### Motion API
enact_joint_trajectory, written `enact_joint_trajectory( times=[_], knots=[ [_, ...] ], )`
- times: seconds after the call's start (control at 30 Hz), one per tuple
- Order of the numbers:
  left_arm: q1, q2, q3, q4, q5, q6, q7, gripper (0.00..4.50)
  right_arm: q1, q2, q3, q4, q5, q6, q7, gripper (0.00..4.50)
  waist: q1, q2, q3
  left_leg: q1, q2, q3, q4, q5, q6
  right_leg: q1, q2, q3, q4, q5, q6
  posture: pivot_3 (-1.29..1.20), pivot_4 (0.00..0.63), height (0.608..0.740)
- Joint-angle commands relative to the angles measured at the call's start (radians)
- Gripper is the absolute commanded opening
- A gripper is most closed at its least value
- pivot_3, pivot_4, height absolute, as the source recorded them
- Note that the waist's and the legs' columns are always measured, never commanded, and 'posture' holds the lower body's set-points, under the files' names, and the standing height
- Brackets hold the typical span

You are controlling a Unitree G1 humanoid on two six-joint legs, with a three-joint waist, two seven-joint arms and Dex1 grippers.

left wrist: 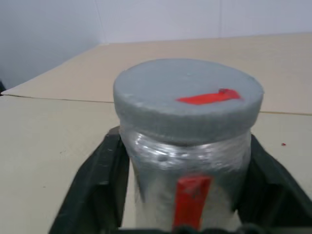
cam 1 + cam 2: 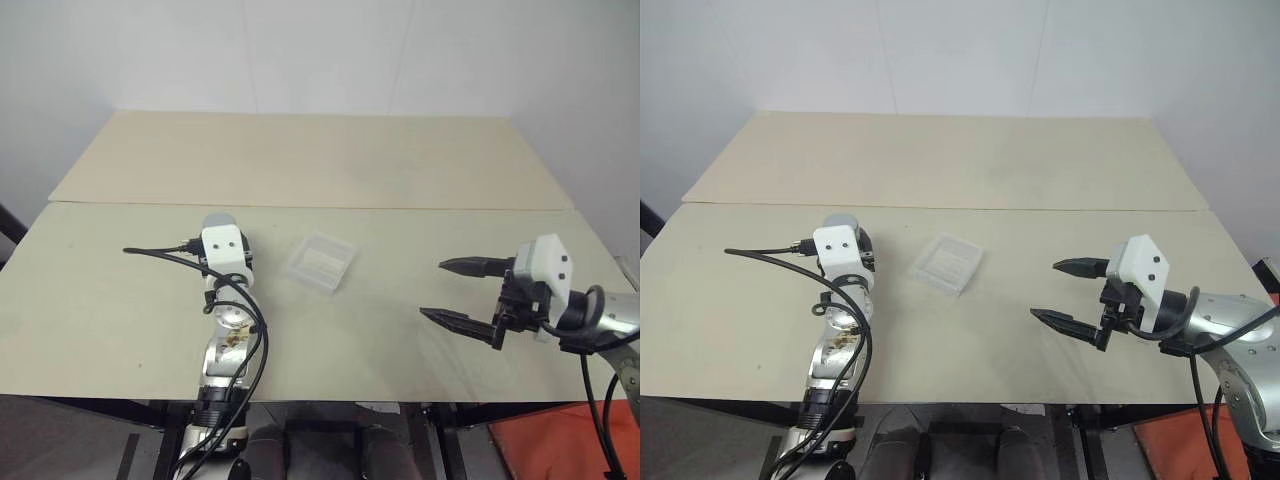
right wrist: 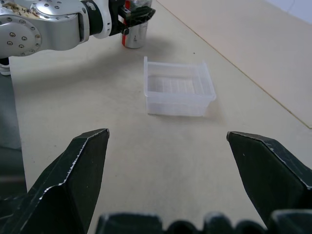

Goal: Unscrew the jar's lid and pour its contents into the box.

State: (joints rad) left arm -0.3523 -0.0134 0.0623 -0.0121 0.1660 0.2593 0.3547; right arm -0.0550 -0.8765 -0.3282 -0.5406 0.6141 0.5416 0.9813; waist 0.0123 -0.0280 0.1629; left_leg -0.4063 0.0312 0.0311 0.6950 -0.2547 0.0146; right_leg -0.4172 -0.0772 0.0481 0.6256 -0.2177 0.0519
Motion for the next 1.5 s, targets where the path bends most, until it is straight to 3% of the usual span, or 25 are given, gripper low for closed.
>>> enact_joint_trajectory(
  times=[0.03,0.23,0.6,0.77,0.9,1.07,1.3,1.5],
  knots=[
    [-0.029,0.019,0.005,-0.012,0.0,-0.048,-0.02,2.08,0.0,-0.006,-0.037,-0.034,0.027,-0.024,0.002,4.5,0.0,0.0,0.0,0.0,0.0,0.0,0.0,0.0,0.0,0.0,0.0,0.0,0.0,0.0,0.0,0.0,0.15,0.74],
    [-0.051,0.102,0.035,-0.032,-0.082,-0.081,-0.166,2.03,0.009,0.0,-0.036,-0.044,0.033,-0.029,0.0,4.5,0.0,0.0,0.0,0.0,0.0,0.0,0.0,0.0,0.0,0.0,0.0,0.0,0.0,0.0,0.0,0.0,0.15,0.74],
    [-0.053,0.442,0.133,-0.18,-0.468,0.186,-0.73,2.03,-0.04,0.027,0.012,-0.035,0.04,-0.034,-0.029,4.5,-0.006,0.0,0.0,0.0,0.001,0.0,0.0,0.0,0.0,-0.001,0.0,0.0,0.001,0.0,0.0,0.0,0.15,0.74],
    [-0.015,0.687,0.159,-0.171,-0.666,0.216,-1.168,2.03,-0.101,0.045,0.062,-0.006,0.028,-0.049,-0.03,4.5,-0.014,0.0,0.0,0.0,0.001,0.001,-0.001,0.0,0.0,-0.003,0.0,0.0,0.001,-0.001,0.0,0.0,0.15,0.74],
    [0.004,0.783,0.144,-0.126,-0.744,0.168,-1.438,2.03,-0.175,0.065,0.116,0.017,0.024,-0.056,-0.022,4.5,-0.02,0.0,0.0,0.0,0.002,0.002,-0.001,0.0,0.0,-0.003,0.0,0.0,0.001,-0.001,-0.001,0.0,0.15,0.74],
    [-0.046,0.746,0.071,-0.102,-0.75,0.114,-1.56,2.03,-0.332,0.13,0.21,0.047,0.056,-0.012,-0.035,4.5,-0.019,0.0,0.0,0.0,0.002,0.002,-0.001,0.0,0.0,-0.002,0.0,0.0,0.001,-0.001,-0.001,0.0,0.15,0.74],
    [-0.17,0.597,-0.043,-0.018,-0.684,0.0,-1.578,2.03,-0.578,0.237,0.347,0.113,0.099,0.151,-0.093,4.5,-0.018,0.0,0.0,-0.002,0.002,0.001,0.0,0.0,0.0,-0.004,0.001,-0.001,0.002,-0.001,-0.001,0.0,0.15,0.74],
    [-0.218,0.526,-0.095,0.035,-0.665,-0.051,-1.605,2.03,-0.697,0.298,0.427,0.16,0.066,0.225,-0.135,4.5,-0.024,0.001,0.0,-0.003,0.002,0.001,0.0,0.0,0.0,-0.005,0.001,-0.001,0.002,-0.001,-0.001,0.0,0.15,0.74]
  ],
)
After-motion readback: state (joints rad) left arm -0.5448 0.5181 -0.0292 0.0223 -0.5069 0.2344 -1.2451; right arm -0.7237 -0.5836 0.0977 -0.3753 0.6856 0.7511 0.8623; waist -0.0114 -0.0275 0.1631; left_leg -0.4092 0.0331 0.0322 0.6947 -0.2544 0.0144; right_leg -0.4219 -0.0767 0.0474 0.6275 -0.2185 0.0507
